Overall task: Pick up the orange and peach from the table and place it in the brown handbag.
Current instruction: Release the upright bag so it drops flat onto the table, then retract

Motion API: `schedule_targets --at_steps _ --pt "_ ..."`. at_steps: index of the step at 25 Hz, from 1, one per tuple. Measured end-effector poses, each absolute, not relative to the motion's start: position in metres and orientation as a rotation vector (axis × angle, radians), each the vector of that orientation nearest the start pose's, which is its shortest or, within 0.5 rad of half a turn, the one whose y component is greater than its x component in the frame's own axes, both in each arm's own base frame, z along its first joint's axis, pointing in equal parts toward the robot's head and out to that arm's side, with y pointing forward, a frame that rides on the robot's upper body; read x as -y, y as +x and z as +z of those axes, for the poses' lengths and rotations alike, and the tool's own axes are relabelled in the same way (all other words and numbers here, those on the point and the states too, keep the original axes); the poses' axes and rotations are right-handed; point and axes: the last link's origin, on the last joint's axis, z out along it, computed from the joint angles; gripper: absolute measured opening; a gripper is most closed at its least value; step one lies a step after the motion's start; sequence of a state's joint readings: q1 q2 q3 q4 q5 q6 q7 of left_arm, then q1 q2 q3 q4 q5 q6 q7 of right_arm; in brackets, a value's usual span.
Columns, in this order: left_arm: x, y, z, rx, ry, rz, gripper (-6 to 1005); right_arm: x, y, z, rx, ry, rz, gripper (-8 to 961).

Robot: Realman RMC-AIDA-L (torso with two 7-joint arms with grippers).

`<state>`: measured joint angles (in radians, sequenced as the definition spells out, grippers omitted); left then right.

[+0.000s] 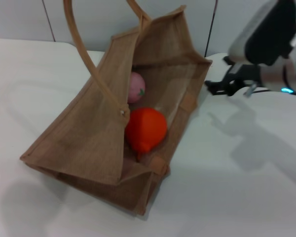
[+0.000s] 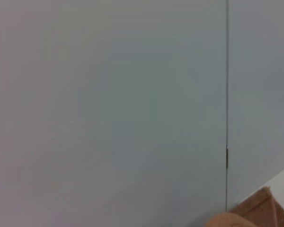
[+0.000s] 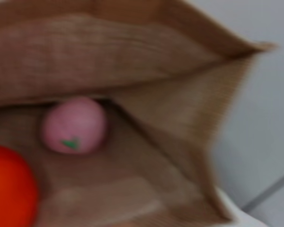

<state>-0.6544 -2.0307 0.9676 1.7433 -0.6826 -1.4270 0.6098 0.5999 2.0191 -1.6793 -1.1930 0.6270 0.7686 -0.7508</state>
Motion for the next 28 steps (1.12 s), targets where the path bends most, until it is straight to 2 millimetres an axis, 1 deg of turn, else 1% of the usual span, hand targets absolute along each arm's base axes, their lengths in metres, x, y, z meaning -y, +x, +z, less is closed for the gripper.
schedule_targets --at_steps 2,5,8,12,16,21,25,26,28 --pt "-0.401 -0.108 0.151 0.638 -2.203 -0.221 223 -0.415 0.164 -0.021 -0.276 -2.360 -0.182 784" --pt "-0.405 -0.119 0.147 0.671 -2.196 -0.227 224 -0.417 0.166 -0.007 -0.270 -2.275 -0.163 785" --pt "-0.407 -0.125 0.144 0.682 -2.191 -0.244 226 -0.421 0.168 0.003 -0.274 -2.193 -0.081 784" --pt "-0.411 -0.132 0.137 0.690 -2.220 -0.269 228 -0.424 0.175 0.015 -0.325 -2.086 0.044 781" --pt "-0.411 -0.133 0.132 0.658 -2.252 -0.276 230 -0.425 0.180 0.020 -0.360 -2.057 0.072 777" --pt "-0.415 -0.133 0.123 0.659 -2.293 -0.282 232 -0.427 0.185 0.018 -0.373 -2.058 0.059 776" --pt "-0.415 -0.130 0.116 0.654 -2.337 -0.333 312 -0.428 0.186 0.021 -0.381 -2.047 0.064 776" --pt "-0.414 -0.125 0.113 0.624 -2.386 -0.433 332 -0.429 0.186 0.022 -0.385 -2.042 0.067 775" --pt "-0.414 -0.122 0.112 0.595 -2.406 -0.490 372 -0.430 0.187 0.024 -0.390 -2.035 0.071 775"
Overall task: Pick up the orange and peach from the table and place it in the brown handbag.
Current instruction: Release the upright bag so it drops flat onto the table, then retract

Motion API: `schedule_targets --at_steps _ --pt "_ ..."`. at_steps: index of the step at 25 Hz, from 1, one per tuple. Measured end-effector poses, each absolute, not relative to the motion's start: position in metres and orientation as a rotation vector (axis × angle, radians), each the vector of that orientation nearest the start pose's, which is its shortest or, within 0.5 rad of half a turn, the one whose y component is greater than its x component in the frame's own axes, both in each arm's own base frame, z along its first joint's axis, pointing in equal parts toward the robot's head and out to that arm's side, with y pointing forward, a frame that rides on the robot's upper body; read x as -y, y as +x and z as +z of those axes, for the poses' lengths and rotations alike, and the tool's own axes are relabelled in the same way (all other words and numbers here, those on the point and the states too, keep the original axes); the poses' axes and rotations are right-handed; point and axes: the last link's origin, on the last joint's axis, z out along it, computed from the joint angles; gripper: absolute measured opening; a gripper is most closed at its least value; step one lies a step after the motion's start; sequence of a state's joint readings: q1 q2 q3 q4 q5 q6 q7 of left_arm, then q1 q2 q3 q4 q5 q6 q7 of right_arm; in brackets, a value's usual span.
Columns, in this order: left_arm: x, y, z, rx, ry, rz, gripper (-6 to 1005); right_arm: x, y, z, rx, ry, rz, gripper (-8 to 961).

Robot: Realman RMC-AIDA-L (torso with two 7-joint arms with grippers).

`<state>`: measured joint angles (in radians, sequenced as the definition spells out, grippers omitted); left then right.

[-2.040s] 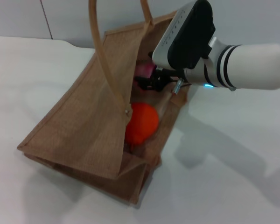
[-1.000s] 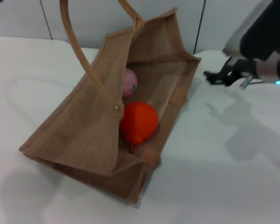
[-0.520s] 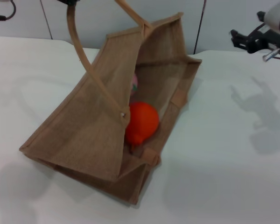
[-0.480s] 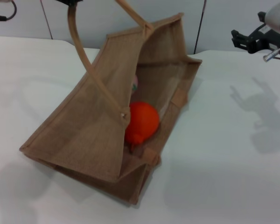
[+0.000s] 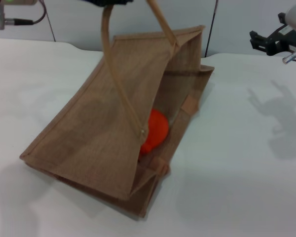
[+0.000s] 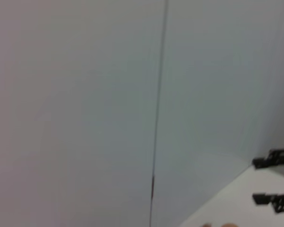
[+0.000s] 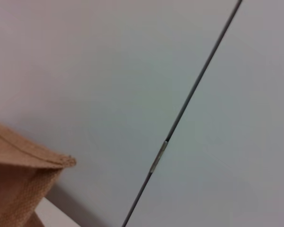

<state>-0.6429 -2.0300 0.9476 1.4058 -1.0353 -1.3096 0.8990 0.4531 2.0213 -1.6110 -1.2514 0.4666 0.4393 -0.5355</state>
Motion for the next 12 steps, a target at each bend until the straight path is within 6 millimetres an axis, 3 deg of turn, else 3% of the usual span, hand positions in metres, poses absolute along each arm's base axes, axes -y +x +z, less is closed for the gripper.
schedule_targets --at_steps 4,9,12 --pt "-0.4135 -0.1174 0.1140 0.519 -2.423 -0.575 452 -0.4306 0.1858 0.0256 -0.391 -2.023 0.087 775" --pt "-0.4123 -0.1185 0.1109 0.404 -2.446 -0.703 719 -0.4312 0.1870 0.0271 -0.412 -2.003 0.122 775" --pt "-0.4110 -0.1237 0.1108 0.356 -2.439 -0.796 810 -0.4314 0.1875 0.0270 -0.423 -2.000 0.137 775"
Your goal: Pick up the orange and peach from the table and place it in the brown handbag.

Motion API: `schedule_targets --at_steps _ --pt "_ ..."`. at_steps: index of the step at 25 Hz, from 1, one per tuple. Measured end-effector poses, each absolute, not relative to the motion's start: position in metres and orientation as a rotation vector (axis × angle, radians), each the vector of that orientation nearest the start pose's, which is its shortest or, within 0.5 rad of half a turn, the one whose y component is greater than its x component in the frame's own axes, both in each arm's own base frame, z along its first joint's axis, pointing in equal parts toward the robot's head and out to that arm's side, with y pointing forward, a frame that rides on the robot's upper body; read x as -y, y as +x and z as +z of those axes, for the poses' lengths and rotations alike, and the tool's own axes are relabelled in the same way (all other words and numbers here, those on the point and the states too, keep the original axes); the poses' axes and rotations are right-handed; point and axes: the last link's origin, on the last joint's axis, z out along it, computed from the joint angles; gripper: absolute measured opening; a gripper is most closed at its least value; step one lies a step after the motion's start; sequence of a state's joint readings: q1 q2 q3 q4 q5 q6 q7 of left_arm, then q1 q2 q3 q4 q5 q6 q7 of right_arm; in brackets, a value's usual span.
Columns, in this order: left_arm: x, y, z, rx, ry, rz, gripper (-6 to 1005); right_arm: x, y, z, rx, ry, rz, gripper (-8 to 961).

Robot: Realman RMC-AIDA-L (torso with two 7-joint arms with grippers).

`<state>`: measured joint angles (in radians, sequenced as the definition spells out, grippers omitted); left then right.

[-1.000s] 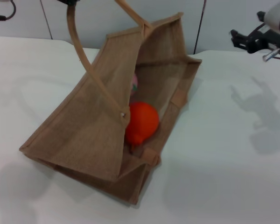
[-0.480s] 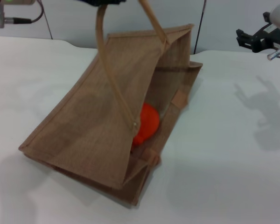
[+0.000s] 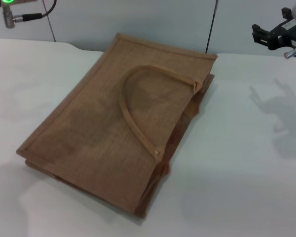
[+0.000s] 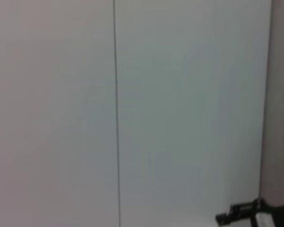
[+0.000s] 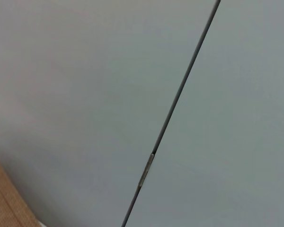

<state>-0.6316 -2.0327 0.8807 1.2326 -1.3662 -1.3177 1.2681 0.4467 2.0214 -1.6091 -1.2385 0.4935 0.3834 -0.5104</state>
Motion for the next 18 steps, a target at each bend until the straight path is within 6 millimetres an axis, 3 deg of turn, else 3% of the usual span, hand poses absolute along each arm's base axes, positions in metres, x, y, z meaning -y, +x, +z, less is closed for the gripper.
schedule_targets --at_steps 2,7,13,18 --pt "-0.410 -0.126 0.109 0.324 -2.434 -0.849 871 -0.432 0.188 0.027 -0.423 -1.997 0.140 774" --pt "-0.407 -0.145 0.106 0.306 -2.364 -0.912 866 -0.432 0.191 0.027 -0.418 -1.972 0.166 774" --pt "-0.406 -0.198 0.095 0.319 -2.136 -1.024 864 -0.426 0.197 0.024 -0.391 -1.902 0.266 774" --pt "-0.400 -0.237 0.078 0.331 -1.943 -1.053 863 -0.407 0.199 0.018 -0.304 -1.787 0.421 773"
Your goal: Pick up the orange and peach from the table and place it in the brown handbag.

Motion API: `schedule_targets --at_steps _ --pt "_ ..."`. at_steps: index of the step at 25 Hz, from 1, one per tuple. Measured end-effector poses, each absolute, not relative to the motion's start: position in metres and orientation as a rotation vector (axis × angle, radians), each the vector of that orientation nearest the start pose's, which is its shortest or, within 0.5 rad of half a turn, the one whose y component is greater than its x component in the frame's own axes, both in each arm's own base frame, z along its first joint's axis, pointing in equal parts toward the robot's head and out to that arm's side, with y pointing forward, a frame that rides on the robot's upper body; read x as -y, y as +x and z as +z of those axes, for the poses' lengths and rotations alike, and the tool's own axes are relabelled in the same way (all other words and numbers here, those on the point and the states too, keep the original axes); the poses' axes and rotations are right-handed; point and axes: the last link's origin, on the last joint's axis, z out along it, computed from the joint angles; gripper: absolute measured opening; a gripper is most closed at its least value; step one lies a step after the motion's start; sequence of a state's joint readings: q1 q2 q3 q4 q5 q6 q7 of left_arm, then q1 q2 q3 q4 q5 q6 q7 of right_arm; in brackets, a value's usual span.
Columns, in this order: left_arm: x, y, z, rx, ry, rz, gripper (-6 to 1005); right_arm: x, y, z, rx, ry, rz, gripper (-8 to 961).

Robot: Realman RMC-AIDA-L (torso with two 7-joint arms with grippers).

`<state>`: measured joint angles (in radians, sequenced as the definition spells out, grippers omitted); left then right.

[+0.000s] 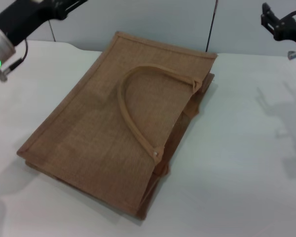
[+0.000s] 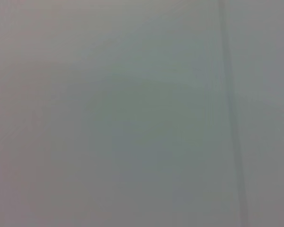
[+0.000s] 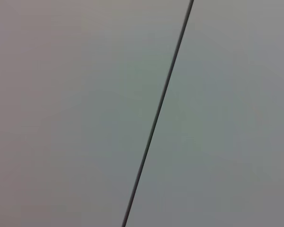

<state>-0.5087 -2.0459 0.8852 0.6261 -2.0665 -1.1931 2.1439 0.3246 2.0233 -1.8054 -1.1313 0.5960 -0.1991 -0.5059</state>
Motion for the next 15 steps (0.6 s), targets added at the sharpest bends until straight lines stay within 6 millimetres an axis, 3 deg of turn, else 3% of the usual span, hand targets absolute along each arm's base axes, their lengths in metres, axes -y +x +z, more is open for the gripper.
schedule_targets --at_steps 6,12,15 --pt "-0.400 -0.269 0.048 0.398 -1.780 -0.948 862 -0.394 0.221 0.009 -0.260 -1.674 0.524 773" --pt "-0.403 -0.279 0.017 0.403 -1.715 -0.787 861 -0.399 0.245 -0.006 -0.290 -1.689 0.554 773" --pt "-0.405 -0.278 0.011 0.404 -1.726 -0.766 860 -0.399 0.255 -0.010 -0.289 -1.705 0.553 773"
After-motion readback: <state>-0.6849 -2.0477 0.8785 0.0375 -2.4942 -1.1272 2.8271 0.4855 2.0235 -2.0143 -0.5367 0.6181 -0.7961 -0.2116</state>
